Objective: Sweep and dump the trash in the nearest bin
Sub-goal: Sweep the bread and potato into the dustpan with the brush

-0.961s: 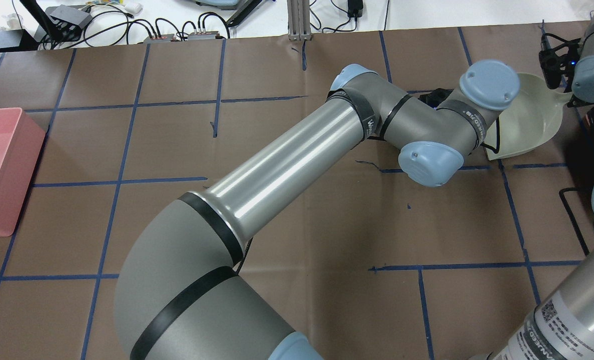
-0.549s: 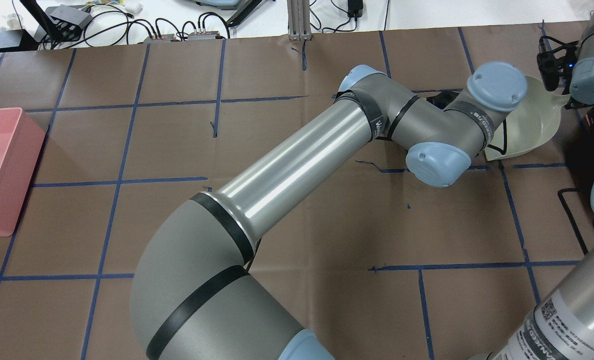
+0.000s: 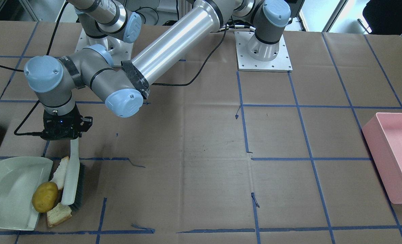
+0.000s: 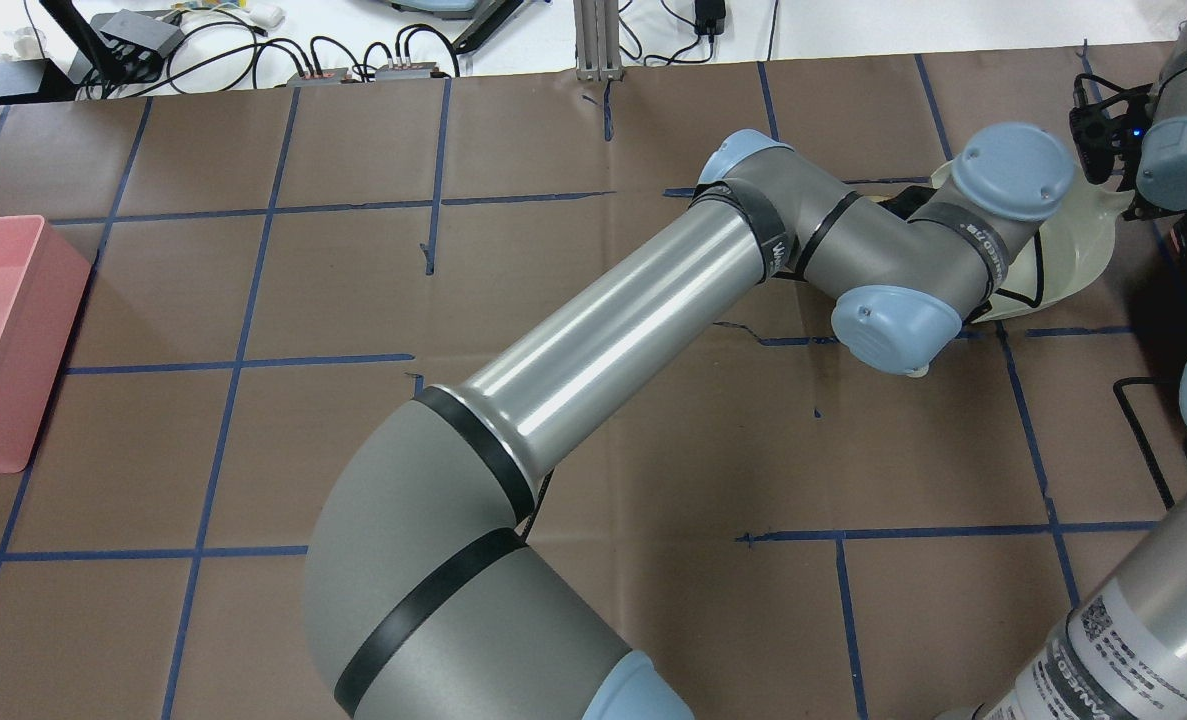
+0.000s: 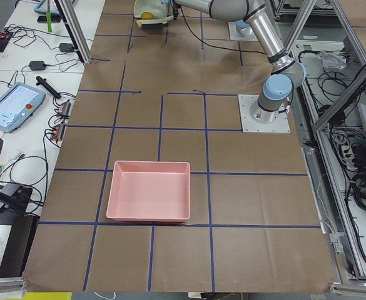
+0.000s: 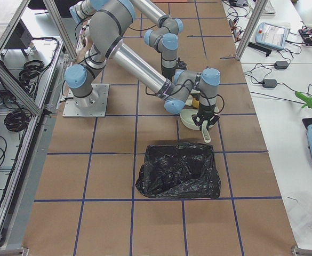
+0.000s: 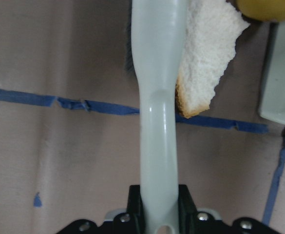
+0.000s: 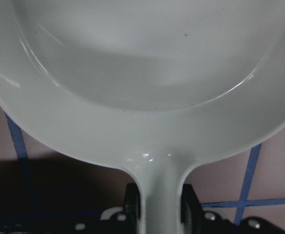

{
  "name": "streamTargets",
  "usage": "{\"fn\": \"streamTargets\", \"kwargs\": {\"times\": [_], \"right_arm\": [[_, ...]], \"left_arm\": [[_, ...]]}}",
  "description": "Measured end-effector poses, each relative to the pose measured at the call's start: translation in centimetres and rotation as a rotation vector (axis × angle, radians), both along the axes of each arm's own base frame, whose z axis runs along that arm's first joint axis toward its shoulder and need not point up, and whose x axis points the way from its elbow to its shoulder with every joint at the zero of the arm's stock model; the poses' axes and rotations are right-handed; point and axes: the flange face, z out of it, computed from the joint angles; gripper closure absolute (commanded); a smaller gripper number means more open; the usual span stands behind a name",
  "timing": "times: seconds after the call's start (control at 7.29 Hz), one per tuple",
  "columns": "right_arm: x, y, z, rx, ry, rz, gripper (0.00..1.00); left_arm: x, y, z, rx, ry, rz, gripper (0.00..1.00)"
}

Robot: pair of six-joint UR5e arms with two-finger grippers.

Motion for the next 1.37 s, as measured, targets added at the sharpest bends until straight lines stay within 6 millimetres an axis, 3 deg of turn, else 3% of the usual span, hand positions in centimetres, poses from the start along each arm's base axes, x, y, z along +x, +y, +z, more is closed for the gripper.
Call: {"fn": "streamTargets", "kwargs": {"times": [0.69,1.37], "right_arm": [[0.4,0.2,-0.3,0.011,-0.010,0.005,0.99],[0.9,0.5,-0.9,0.018,-0.029,0.011,0.99]], "left_arm": [[-3.0,1.7,1.9,0.096,0.248,-0.055,1.00],[-5.8,1.7,1.5,0.158,0.455,-0.105,1.00]]}}
